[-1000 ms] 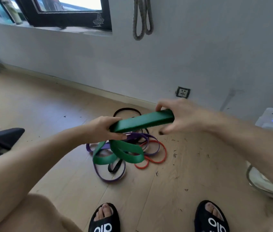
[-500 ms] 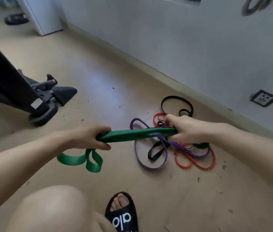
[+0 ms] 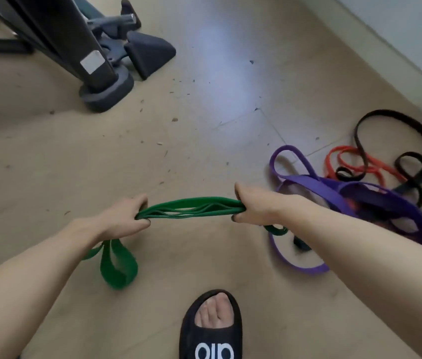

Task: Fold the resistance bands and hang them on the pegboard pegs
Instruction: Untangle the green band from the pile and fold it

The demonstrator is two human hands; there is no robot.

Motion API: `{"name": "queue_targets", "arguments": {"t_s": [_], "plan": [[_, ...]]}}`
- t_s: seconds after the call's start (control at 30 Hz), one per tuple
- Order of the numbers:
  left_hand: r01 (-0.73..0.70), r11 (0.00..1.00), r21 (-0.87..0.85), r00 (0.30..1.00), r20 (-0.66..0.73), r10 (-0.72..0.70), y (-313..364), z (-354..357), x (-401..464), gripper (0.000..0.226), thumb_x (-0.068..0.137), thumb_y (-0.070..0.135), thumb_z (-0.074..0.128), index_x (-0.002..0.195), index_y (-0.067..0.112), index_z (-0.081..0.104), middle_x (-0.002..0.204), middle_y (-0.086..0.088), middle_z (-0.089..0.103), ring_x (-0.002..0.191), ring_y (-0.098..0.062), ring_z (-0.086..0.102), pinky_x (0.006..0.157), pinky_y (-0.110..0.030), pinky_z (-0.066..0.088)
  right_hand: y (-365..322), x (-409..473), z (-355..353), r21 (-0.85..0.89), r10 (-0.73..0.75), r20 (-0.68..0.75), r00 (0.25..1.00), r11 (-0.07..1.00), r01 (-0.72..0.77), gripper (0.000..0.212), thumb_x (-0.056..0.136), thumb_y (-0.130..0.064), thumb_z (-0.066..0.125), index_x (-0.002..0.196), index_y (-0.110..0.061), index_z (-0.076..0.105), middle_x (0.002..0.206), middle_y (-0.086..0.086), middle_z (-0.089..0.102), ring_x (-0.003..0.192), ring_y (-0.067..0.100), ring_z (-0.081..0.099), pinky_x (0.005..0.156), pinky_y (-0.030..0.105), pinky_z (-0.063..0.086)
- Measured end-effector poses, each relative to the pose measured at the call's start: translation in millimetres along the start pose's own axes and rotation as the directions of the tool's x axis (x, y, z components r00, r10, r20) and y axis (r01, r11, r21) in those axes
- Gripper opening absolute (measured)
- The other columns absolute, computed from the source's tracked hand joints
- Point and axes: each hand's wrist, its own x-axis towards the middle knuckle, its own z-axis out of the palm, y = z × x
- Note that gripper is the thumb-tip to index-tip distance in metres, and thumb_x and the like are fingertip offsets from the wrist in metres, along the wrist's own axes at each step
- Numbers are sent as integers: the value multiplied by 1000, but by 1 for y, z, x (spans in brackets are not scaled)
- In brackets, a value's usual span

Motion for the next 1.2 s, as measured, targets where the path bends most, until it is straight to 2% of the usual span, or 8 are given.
{"name": "queue_targets", "arguments": {"t_s": [0.3, 0.53, 0.67, 0.8, 0.87, 0.97, 1.07, 1.2], "plan": [[69, 984, 162, 942, -335, -11, -23, 45, 32, 33, 84, 42, 76, 105, 26, 56, 108, 4, 47, 100, -25, 50, 80, -39, 46, 30, 79, 22, -197, -252, -213, 944, 957, 211, 23, 100, -24, 50, 118, -11, 44, 105, 10, 45, 87, 36, 54, 74, 47, 49], [201, 937, 285, 965, -224, -139, -25, 41, 7, 83, 65, 63, 70, 136, 25, 50, 122, 0, 55, 114, -26, 54, 99, -43, 44, 27, 101, 15, -480, -331, -348, 877, 867, 137, 22, 104, -15, 46, 126, -19, 47, 117, 9, 53, 108, 31, 53, 76, 36, 28], [172, 929, 329, 965, -248, -91, -28, 44, 8, 44, 78, 37, 71, 117, 26, 53, 105, 2, 57, 98, -26, 60, 78, -37, 45, 30, 103, 28, -483, -324, -415, 850, 870, 95, 25, 99, -14, 52, 124, -18, 49, 111, 9, 55, 99, 32, 54, 76, 38, 33], [157, 950, 269, 930, -365, -51, -38, 39, 7, 30, 85, 22, 69, 110, 25, 53, 99, 0, 55, 86, -30, 63, 61, -35, 46, 39, 96, 30, -487, -285, -399, 872, 871, 62, 47, 85, -21, 59, 129, -16, 46, 120, 10, 55, 109, 33, 53, 98, 43, 37], [195, 942, 274, 930, -355, -89, -41, 37, 5, 44, 85, 39, 74, 120, 26, 53, 104, -1, 56, 89, -30, 63, 67, -37, 50, 45, 94, 25, -484, -259, -407, 876, 874, 33, 52, 85, -23, 59, 134, -16, 45, 121, 9, 56, 112, 34, 52, 104, 46, 34], [298, 911, 285, 939, -261, -226, -39, 38, -2, 97, 65, 76, 73, 144, 30, 41, 124, -1, 54, 105, -28, 59, 89, -40, 49, 48, 94, 19, -490, -255, -406, 878, 871, 27, 48, 94, -16, 53, 141, -17, 42, 124, 10, 55, 115, 34, 52, 106, 48, 34], [379, 895, 237, 922, -184, -341, -41, 45, -13, 126, 52, 79, 78, 155, 30, 24, 143, -5, 41, 130, -31, 45, 110, -44, 36, 48, 95, 16, -522, -281, -410, 868, 852, 30, 39, 98, -8, 46, 135, -18, 47, 120, 9, 58, 114, 34, 53, 105, 48, 36], [438, 869, 228, 895, -205, -397, -47, 47, -20, 92, 71, 41, 82, 147, 23, 35, 135, -10, 50, 122, -33, 52, 102, -42, 45, 50, 97, 18, -508, -251, -439, 863, 861, -8, 42, 98, -7, 47, 139, -15, 48, 121, 13, 58, 115, 37, 53, 107, 50, 34]]}}
